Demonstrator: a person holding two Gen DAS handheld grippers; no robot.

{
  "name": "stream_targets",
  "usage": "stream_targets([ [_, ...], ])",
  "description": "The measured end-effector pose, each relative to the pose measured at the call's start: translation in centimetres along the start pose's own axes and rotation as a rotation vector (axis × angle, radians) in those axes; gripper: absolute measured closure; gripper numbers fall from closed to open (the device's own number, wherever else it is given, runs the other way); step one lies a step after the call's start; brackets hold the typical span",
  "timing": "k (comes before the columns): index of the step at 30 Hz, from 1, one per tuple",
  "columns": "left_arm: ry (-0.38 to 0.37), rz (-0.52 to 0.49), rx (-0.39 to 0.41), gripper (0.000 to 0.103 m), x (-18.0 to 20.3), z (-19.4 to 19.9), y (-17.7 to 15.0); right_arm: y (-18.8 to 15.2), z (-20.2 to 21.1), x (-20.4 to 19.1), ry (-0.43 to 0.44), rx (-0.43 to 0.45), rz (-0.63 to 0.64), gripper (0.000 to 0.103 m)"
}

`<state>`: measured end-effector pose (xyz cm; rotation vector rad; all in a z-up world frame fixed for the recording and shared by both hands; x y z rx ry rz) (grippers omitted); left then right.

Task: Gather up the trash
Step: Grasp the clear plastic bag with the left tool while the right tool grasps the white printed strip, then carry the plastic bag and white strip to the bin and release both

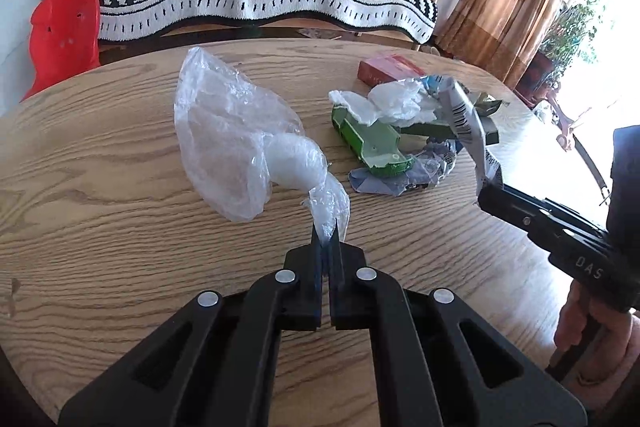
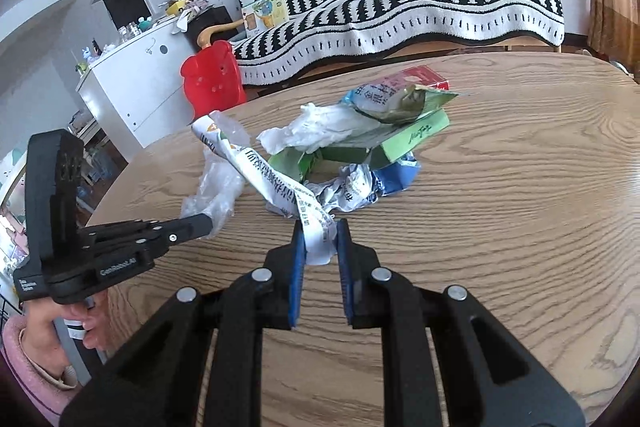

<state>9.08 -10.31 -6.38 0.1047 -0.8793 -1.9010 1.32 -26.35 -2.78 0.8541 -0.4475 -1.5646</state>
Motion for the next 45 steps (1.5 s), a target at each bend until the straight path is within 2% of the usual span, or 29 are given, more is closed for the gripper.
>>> stream_targets([
  [6, -0.002, -0.005, 0.026, 0.102, 0.2, 0.8, 0.3, 0.1, 0.3, -0.3, -0.012, 0.017, -0.011, 0.087],
  [8, 0.025, -0.029, 0.042, 0.102, 0.3, 1.2, 0.5, 0.2, 0.7, -0.3, -0.020, 0.038, -0.019, 0.087],
  [10, 0.050, -0.050, 0.070, 0.102, 0.7, 2.0, 1.0, 0.1, 1.3, -0.1, -0.017, 0.050, -0.039, 0.087],
  [13, 0.029, -0.076, 0.152, 0.102, 2.8, 4.3, 2.0, 0.4, 3.2, 0.7, -0.008, 0.079, -0.089, 0.087],
  [17, -0.050, -0.070, 0.254, 0.102, 6.8, 7.7, 2.5, 1.2, 8.8, 2.9, -0.026, 0.158, -0.130, 0.087],
  [20, -0.110, -0.102, 0.269, 0.102, 11.1, 8.8, 2.1, 1.2, 13.7, 5.4, -0.068, 0.222, -0.150, 0.087],
  [23, -0.198, -0.168, 0.245, 0.102, 17.7, 9.3, 0.6, -0.3, 20.1, 9.8, -0.151, 0.277, -0.181, 0.087],
  [26, -0.321, -0.257, 0.156, 0.102, 26.0, 8.7, -3.3, -3.1, 25.3, 14.1, -0.203, 0.284, -0.223, 0.087],
  [29, -0.404, -0.340, 0.071, 0.102, 32.4, 7.8, -7.0, -6.3, 29.5, 17.8, -0.260, 0.284, -0.259, 0.087],
  [32, -0.537, -0.358, -0.079, 0.102, 39.0, 6.2, -11.8, -10.6, 32.6, 21.5, -0.307, 0.250, -0.298, 0.087],
  [34, -0.613, -0.345, -0.246, 0.102, 42.7, 3.6, -16.3, -14.8, 33.0, 23.9, -0.291, 0.166, -0.352, 0.087],
  [36, -0.593, -0.351, -0.358, 0.102, 44.3, 0.5, -19.9, -18.7, 32.7, 26.2, -0.273, 0.110, -0.446, 0.087],
  [39, -0.532, -0.343, -0.454, 0.102, 44.5, -3.7, -24.0, -25.2, 31.1, 29.1, -0.228, 0.022, -0.590, 0.087],
  [41, -0.515, -0.344, -0.495, 0.102, 44.0, -5.1, -25.5, -29.3, 29.3, 30.0, -0.182, -0.057, -0.672, 0.087],
  [43, -0.493, -0.292, -0.570, 0.102, 43.0, -6.7, -26.7, -31.3, 27.9, 30.0, -0.125, -0.095, -0.735, 0.087],
  [45, -0.492, -0.283, -0.561, 0.102, 42.8, -6.7, -26.7, -32.7, 27.3, 30.2, -0.096, -0.101, -0.774, 0.087],
])
Point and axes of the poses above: each gripper's, at about its wrist camera, not at the fingertips, and z roughly against the way its jaws point, x to its right, y to its top, the point moved 10 cm from there along -z, roughly the way its jaws point, and after that the axes turned 7 degrees about -y, right-handed, at the moved point
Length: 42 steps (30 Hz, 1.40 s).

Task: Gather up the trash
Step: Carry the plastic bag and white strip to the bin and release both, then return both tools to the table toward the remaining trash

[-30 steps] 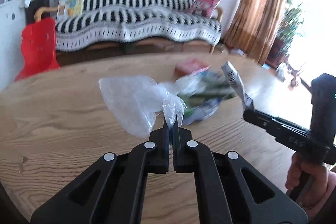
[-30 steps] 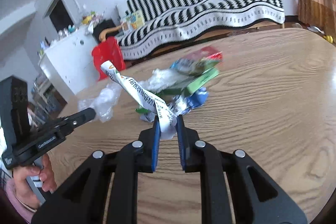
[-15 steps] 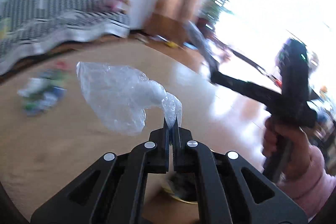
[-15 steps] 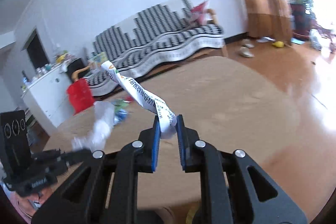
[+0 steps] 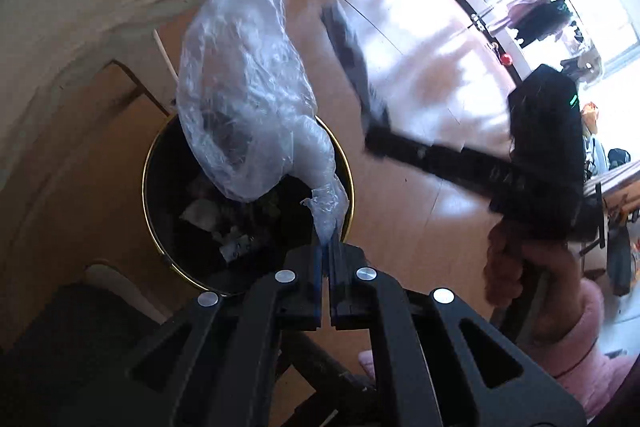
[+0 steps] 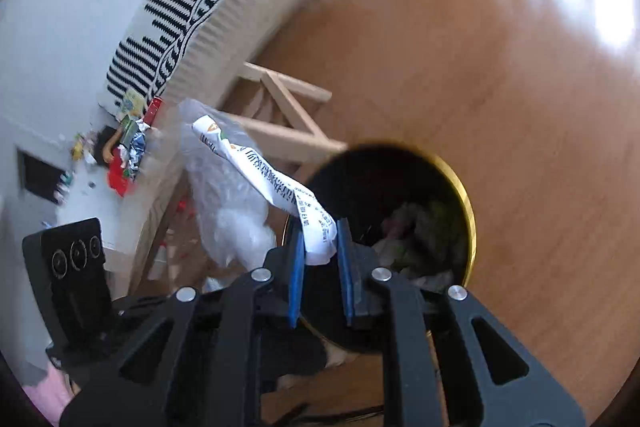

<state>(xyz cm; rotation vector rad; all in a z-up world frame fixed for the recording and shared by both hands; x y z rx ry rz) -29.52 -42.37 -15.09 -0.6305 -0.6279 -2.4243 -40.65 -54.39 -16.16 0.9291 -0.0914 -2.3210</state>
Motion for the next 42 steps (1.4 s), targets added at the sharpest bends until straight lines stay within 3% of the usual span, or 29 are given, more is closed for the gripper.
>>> stream_targets([
  [13, -0.012, -0.051, -0.045, 0.102, 1.9, -1.1, -1.0, 0.0, -1.0, -0.8, 0.001, -0.025, 0.003, 0.087],
  [24, -0.026, -0.041, -0.013, 0.102, 1.7, -0.2, -0.8, 0.5, -1.2, -1.6, -0.021, -0.025, 0.035, 0.087],
  [27, 0.006, -0.019, 0.008, 0.101, 0.9, 0.1, -0.5, 0.7, -1.2, -1.7, -0.030, -0.017, 0.043, 0.087],
  [28, 0.026, -0.005, 0.014, 0.091, 0.6, 0.2, -0.5, 0.9, -1.1, -1.7, -0.030, -0.012, 0.044, 0.077],
  [29, 0.050, 0.016, 0.011, 0.051, 0.1, 0.0, -0.5, 1.1, -1.0, -1.7, -0.031, -0.005, 0.038, 0.039],
  [30, 0.080, 0.046, 0.007, 0.022, -0.4, -0.1, -0.6, 1.5, -0.7, -1.5, -0.036, 0.015, 0.026, 0.020],
  [31, 0.110, 0.065, 0.036, 0.008, -0.8, 0.1, -0.5, 1.9, -0.3, -1.2, -0.061, 0.038, 0.010, 0.008],
  [34, 0.098, 0.054, 0.080, 0.007, -0.3, 0.8, -0.1, 2.9, 0.4, -0.4, -0.114, 0.067, -0.013, 0.007],
  [37, 0.087, 0.035, 0.150, 0.007, 0.3, 2.8, 0.8, 4.1, 2.2, 0.6, -0.241, 0.164, 0.013, 0.007],
  [40, 0.102, 0.014, 0.320, 0.007, 0.7, 9.0, 3.3, 5.1, 3.5, 1.1, -0.389, 0.245, 0.096, 0.007],
  [42, 0.175, -0.004, 0.435, 0.006, -0.7, 14.7, 4.8, 5.8, 3.7, 0.8, -0.444, 0.271, 0.133, 0.007],
])
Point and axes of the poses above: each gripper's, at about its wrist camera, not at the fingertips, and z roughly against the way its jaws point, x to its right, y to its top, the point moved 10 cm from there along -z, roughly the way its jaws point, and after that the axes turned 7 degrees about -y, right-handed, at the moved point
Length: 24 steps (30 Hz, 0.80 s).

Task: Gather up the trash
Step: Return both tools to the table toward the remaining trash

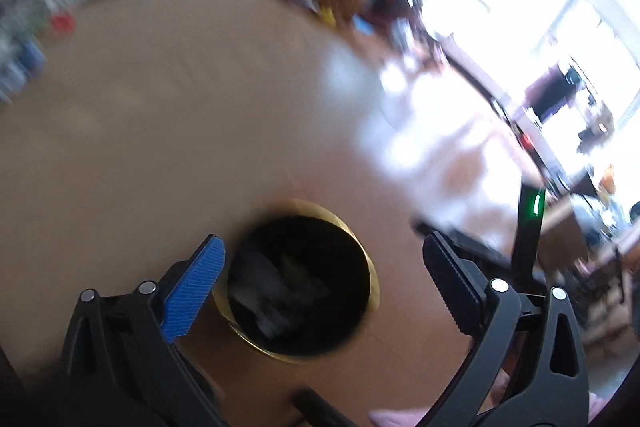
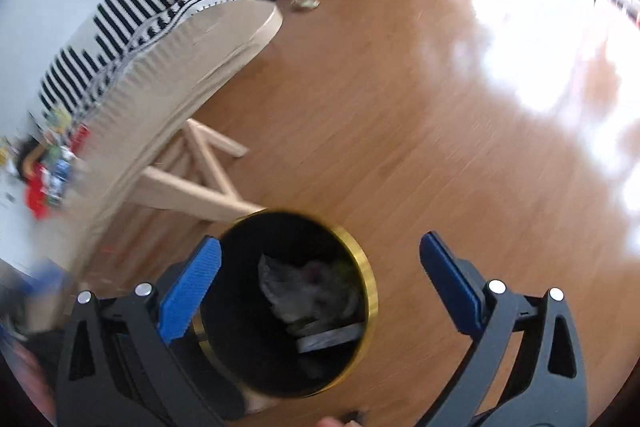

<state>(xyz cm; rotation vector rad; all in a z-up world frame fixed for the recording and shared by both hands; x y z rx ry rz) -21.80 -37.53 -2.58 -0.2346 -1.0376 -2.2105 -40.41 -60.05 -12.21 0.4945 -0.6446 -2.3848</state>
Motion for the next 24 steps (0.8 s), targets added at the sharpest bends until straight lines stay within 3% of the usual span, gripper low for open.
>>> stream_targets([
  [3, 0.175, -0.026, 0.105, 0.006, -6.0, 5.5, 3.4, 1.2, 0.4, -2.6, -0.006, 0.035, 0.050, 0.007],
  [5, 0.273, 0.007, 0.129, 0.006, -10.9, 8.7, 4.3, 2.3, 1.0, -5.9, 0.013, 0.068, 0.114, 0.007],
  [9, 0.487, 0.165, 0.198, 0.006, -22.2, 15.2, 4.9, 5.7, 3.6, -16.7, 0.140, 0.187, 0.258, 0.007],
  [14, 0.487, 0.312, 0.226, 0.006, -29.2, 17.5, 6.2, 9.4, 5.6, -30.7, 0.313, 0.278, 0.385, 0.007],
  [21, 0.573, 0.260, 0.143, 0.006, -35.4, 14.1, 9.0, 12.7, 4.1, -46.2, 0.469, 0.264, 0.453, 0.007],
  [24, 0.548, 0.267, 0.101, 0.006, -37.1, 11.8, 9.7, 13.7, 2.1, -52.1, 0.469, 0.261, 0.519, 0.007],
])
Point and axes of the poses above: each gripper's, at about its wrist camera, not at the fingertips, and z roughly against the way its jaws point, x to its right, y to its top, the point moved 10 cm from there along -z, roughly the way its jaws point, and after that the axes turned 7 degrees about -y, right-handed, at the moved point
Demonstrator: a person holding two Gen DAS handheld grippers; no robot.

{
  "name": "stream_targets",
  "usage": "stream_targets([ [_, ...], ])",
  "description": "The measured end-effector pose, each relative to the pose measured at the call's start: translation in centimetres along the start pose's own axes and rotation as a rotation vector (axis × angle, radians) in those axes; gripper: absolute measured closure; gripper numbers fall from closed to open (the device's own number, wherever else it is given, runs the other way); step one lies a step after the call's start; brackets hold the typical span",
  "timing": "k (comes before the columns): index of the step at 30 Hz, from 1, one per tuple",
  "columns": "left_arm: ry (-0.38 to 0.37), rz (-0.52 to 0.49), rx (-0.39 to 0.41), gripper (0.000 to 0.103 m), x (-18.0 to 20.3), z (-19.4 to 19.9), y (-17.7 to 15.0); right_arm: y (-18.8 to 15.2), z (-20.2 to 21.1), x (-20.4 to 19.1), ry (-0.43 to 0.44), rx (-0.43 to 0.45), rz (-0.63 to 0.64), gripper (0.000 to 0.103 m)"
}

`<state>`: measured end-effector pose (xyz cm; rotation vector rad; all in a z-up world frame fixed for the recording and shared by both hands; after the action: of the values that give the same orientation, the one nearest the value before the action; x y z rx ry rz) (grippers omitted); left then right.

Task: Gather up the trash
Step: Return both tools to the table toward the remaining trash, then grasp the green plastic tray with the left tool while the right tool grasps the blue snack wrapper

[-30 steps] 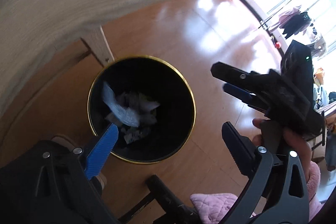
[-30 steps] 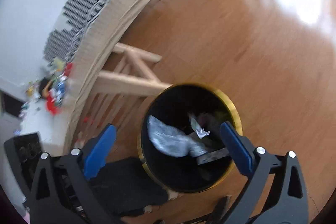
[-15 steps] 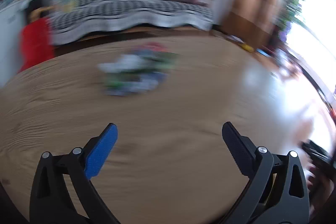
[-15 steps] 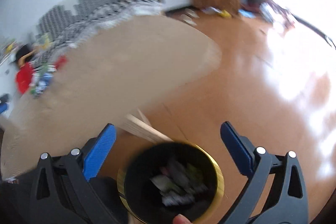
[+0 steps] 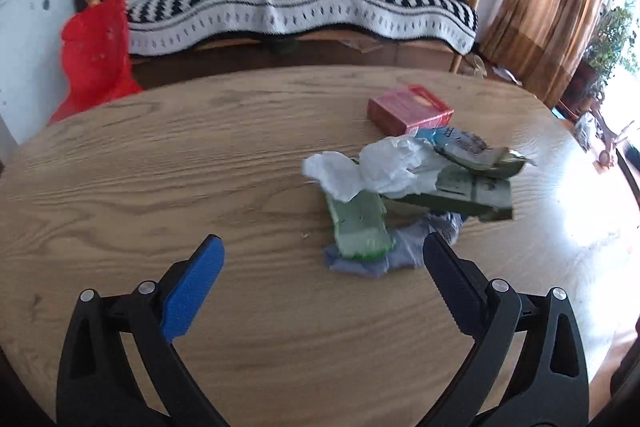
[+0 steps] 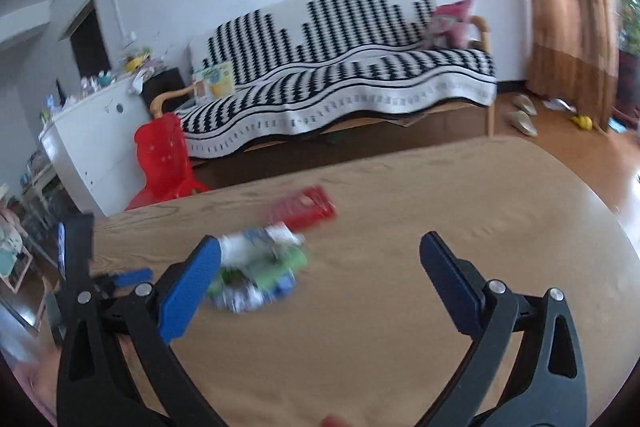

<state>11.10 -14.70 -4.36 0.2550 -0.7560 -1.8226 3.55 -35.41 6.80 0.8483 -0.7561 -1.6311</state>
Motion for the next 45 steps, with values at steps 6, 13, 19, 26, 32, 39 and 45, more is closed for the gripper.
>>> stream_targets([
  [6, -0.019, -0.037, -0.040, 0.006, 0.2, -3.1, 1.0, -0.7, -7.4, -5.0, 0.007, -0.115, 0.216, 0.007],
  [13, -0.038, -0.020, -0.074, 0.044, -1.2, -4.4, 1.0, -4.6, -9.7, -6.9, 0.019, -0.204, 0.327, 0.036],
  [19, -0.049, -0.032, -0.054, 0.070, -1.3, -2.8, 0.8, -5.3, -9.5, -6.9, 0.064, -0.195, 0.276, 0.083],
  [26, -0.034, -0.031, 0.004, 0.070, -1.5, 0.0, 0.9, -4.0, -6.7, -5.5, 0.075, -0.136, 0.185, 0.084],
  [32, 0.000, -0.023, 0.033, 0.070, -3.0, 1.7, 1.1, -4.2, -6.4, -6.6, 0.105, -0.152, 0.162, 0.084],
  [39, 0.022, -0.011, -0.013, 0.069, -5.6, 2.0, -0.3, -4.3, -6.2, -9.5, 0.124, -0.154, 0.204, 0.084],
  [45, 0.066, 0.012, -0.099, 0.069, -9.0, 1.1, -2.9, -4.5, -6.1, -11.6, 0.145, -0.161, 0.234, 0.084],
])
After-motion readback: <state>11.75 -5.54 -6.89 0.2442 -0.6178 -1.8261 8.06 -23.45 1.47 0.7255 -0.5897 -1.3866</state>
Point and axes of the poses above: each gripper's, at about its wrist camera, not at the fingertips, and z roughly against the way its jaws point, x to its right, y to its top, the point moved 10 cm from there along -z, roughly the way its jaws point, and after that the axes turned 7 degrees about -y, right-handed, at the moved point
